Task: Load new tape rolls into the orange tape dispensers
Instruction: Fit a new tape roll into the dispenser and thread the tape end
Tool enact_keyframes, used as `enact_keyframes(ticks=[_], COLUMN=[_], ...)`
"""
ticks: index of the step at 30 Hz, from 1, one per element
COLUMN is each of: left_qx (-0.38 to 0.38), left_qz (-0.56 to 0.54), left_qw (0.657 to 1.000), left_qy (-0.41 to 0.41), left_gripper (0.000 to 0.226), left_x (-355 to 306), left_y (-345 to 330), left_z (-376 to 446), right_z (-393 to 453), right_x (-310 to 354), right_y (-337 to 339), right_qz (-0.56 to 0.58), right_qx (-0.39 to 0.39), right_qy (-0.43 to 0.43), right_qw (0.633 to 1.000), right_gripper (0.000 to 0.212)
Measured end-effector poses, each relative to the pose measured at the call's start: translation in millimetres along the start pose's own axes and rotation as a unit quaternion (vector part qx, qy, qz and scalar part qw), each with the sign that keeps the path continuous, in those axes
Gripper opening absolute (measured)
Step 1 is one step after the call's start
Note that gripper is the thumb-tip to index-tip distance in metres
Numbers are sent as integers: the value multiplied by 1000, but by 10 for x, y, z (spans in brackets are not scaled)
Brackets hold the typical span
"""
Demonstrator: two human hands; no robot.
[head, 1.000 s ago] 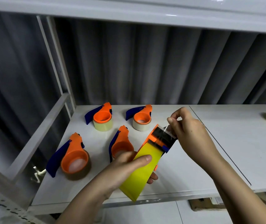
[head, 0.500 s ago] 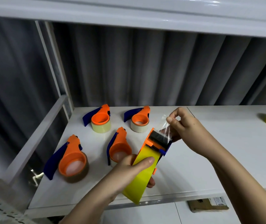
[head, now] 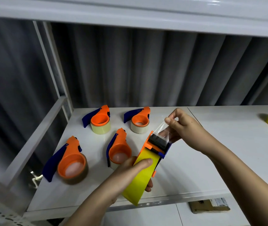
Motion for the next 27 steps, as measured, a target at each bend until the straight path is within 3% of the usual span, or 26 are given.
enact_keyframes(ticks=[3, 15, 19, 22, 27], left_qx=[-14, 64, -16, -57, -69], left_qz=[-16, -50, -64, -77, -65], left_qw=[1000, 996, 997, 995, 995], left_qy=[-4, 29, 28, 14, 27], left_gripper=[35, 35, 26, 32, 32], left_x=[-14, 38, 50, 42, 67], left_y=[-26, -148, -183, -214, -212], left_z=[38, 133, 239, 313, 340], right_z=[23, 78, 129, 135, 146], right_x=[-49, -210, -184, -190, -276], right_y=[1, 59, 105, 120, 123], right_qz=[13, 64, -40, -80, -117], right_qx=[9, 37, -2, -28, -35], right_qy=[-12, -50, 0, 29, 21], right_qw=[1000, 996, 999, 996, 992], right_gripper=[16, 16, 15, 15, 15])
Point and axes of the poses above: each hand's wrist, its own z-axis towards the middle knuckle, its own y-axis out of the back of the hand, x = y × z, the point moved 8 cm from there along z, towards the middle knuckle, and after that the axes turned 7 degrees about y, right-handed, at the moved point
